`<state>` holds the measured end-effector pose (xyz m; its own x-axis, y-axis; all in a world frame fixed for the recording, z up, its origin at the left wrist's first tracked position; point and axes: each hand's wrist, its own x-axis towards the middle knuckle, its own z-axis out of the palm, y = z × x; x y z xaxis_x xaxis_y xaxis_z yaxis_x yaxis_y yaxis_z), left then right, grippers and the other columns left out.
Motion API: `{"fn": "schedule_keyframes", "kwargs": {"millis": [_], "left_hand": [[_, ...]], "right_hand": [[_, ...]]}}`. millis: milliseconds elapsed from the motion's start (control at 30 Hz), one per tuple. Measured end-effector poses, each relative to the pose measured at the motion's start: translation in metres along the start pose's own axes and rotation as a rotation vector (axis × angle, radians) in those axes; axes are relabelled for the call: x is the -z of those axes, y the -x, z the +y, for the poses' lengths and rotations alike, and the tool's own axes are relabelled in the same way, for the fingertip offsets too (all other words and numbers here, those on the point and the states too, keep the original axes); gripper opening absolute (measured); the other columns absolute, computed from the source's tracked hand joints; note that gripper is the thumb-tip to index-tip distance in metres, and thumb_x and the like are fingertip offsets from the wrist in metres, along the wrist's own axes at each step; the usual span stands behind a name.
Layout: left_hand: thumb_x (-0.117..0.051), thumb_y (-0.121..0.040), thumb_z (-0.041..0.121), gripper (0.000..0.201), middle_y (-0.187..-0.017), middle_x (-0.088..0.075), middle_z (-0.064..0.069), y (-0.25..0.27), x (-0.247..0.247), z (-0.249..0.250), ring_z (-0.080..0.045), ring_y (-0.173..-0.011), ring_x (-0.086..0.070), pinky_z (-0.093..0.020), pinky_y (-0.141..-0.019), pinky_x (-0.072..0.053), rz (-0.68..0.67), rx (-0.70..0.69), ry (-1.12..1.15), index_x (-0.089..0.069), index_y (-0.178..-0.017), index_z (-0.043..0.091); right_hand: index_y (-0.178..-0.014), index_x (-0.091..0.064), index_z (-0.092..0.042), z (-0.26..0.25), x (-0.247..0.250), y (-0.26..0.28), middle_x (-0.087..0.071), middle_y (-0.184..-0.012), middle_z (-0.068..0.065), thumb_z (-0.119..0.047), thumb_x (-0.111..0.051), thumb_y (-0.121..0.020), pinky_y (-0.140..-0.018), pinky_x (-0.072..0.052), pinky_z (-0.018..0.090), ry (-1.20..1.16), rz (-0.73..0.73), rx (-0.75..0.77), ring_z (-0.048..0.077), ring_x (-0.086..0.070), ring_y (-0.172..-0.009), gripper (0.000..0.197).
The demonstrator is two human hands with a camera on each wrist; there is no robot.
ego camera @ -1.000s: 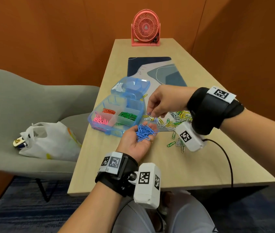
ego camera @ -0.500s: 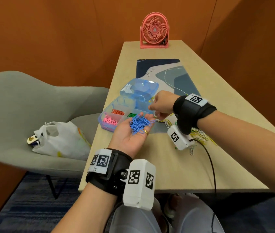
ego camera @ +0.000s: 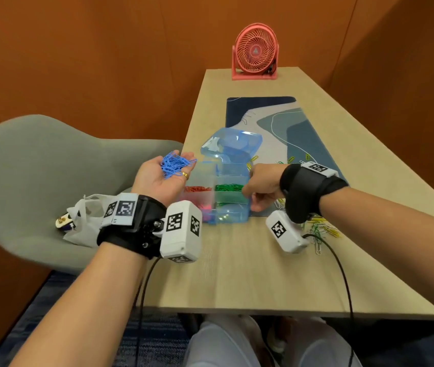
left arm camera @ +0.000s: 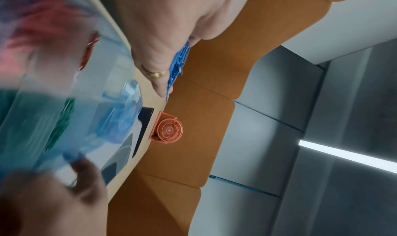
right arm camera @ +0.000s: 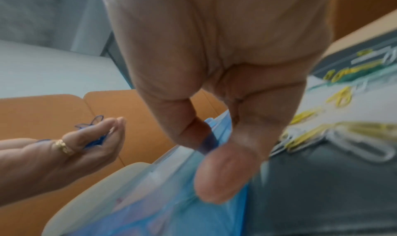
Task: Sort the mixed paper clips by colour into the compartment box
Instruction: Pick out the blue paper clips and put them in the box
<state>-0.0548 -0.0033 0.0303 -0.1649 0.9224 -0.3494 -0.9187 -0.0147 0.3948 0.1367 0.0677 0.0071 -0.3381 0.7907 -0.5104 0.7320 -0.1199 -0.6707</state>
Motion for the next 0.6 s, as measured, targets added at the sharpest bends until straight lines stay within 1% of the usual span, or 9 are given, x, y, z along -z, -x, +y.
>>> {"fn": "schedule_keyframes", "kwargs": {"millis": [33,67,133,167,267,333,433,533,600], "left_hand": [[-0.022,-0.105,0.019,0.041,-0.133,-0.045,-0.024,-0.001,0.002,0.004,-0.032,-0.128,-0.043,-0.043,-0.101,-0.036,0.006,-0.014,0.003,-0.043,-0.133,-0.002],[-0.023,-0.105,0.021,0.042,-0.132,-0.046,-0.024,-0.002,0.004,0.007,-0.032,-0.127,-0.043,-0.043,-0.101,-0.036,0.015,-0.023,0.0,-0.042,-0.134,-0.003],[-0.025,-0.104,0.023,0.041,-0.124,-0.048,-0.025,-0.002,0.008,0.009,-0.031,-0.122,-0.046,-0.044,-0.097,-0.038,0.035,-0.029,-0.018,-0.045,-0.129,-0.003],[-0.026,-0.104,0.024,0.039,-0.118,-0.049,-0.025,-0.001,0.01,0.008,-0.031,-0.117,-0.048,-0.044,-0.095,-0.039,0.045,-0.031,-0.032,-0.048,-0.123,-0.003],[-0.029,-0.104,0.024,0.036,-0.1,-0.052,-0.022,0.001,0.012,0.001,-0.03,-0.105,-0.049,-0.043,-0.092,-0.04,0.072,-0.025,-0.108,-0.05,-0.099,-0.005],[-0.032,-0.104,0.021,0.033,-0.098,-0.052,-0.021,0.001,0.013,-0.006,-0.029,-0.101,-0.052,-0.042,-0.091,-0.042,0.084,-0.019,-0.186,-0.05,-0.094,-0.004],[-0.033,-0.103,0.016,0.028,-0.094,-0.054,-0.019,0.001,0.016,-0.018,-0.026,-0.088,-0.057,-0.038,-0.085,-0.047,0.08,-0.007,-0.327,-0.05,-0.091,-0.001],[-0.033,-0.103,0.015,0.024,-0.091,-0.055,-0.015,0.002,0.02,-0.028,-0.025,-0.093,-0.057,-0.036,-0.087,-0.047,0.061,-0.024,-0.429,-0.051,-0.098,0.0],[-0.034,-0.102,0.014,0.021,-0.091,-0.055,-0.013,0.003,0.022,-0.033,-0.023,-0.09,-0.059,-0.032,-0.08,-0.052,0.033,-0.067,-0.518,-0.051,-0.103,0.002]], "right_hand": [[-0.093,-0.054,0.0,0.001,0.003,0.004,-0.061,-0.056,0.013,0.006,-0.051,-0.084,-0.065,-0.06,0.038,0.046,0.009,0.007,0.023,-0.062,-0.047,0.011],[-0.095,-0.053,0.001,0.003,0.004,0.009,-0.061,-0.055,0.013,0.006,-0.05,-0.085,-0.058,-0.059,0.035,0.096,0.016,0.012,0.023,-0.062,-0.045,0.012],[-0.11,-0.051,0.002,0.008,0.007,0.016,-0.06,-0.059,0.015,0.007,-0.05,-0.085,-0.05,-0.056,0.032,0.188,0.015,0.025,0.023,-0.06,-0.043,0.026],[-0.118,-0.049,0.0,0.01,0.008,0.018,-0.059,-0.061,0.016,0.007,-0.05,-0.085,-0.049,-0.055,0.032,0.222,0.004,0.029,0.023,-0.059,-0.042,0.034],[-0.125,-0.048,-0.013,0.014,0.012,0.024,-0.063,-0.063,0.015,0.005,-0.05,-0.084,-0.054,-0.056,0.034,0.315,-0.043,0.038,0.022,-0.059,-0.043,0.045],[-0.123,-0.049,-0.019,0.014,0.015,0.029,-0.065,-0.057,0.011,0.003,-0.05,-0.083,-0.053,-0.056,0.032,0.362,-0.064,0.04,0.022,-0.059,-0.043,0.046],[-0.124,-0.049,-0.022,0.015,0.019,0.032,-0.066,-0.064,0.014,0.003,-0.05,-0.082,-0.057,-0.057,0.032,0.415,-0.098,0.04,0.026,-0.06,-0.05,0.049],[-0.123,-0.049,-0.024,0.017,0.024,0.034,-0.067,-0.068,0.014,0.003,-0.051,-0.082,-0.056,-0.057,0.03,0.433,-0.116,0.039,0.027,-0.062,-0.052,0.049],[-0.122,-0.049,-0.024,0.02,0.028,0.034,-0.067,-0.068,0.013,0.004,-0.052,-0.082,-0.054,-0.056,0.028,0.43,-0.126,0.039,0.026,-0.062,-0.052,0.049]]}}
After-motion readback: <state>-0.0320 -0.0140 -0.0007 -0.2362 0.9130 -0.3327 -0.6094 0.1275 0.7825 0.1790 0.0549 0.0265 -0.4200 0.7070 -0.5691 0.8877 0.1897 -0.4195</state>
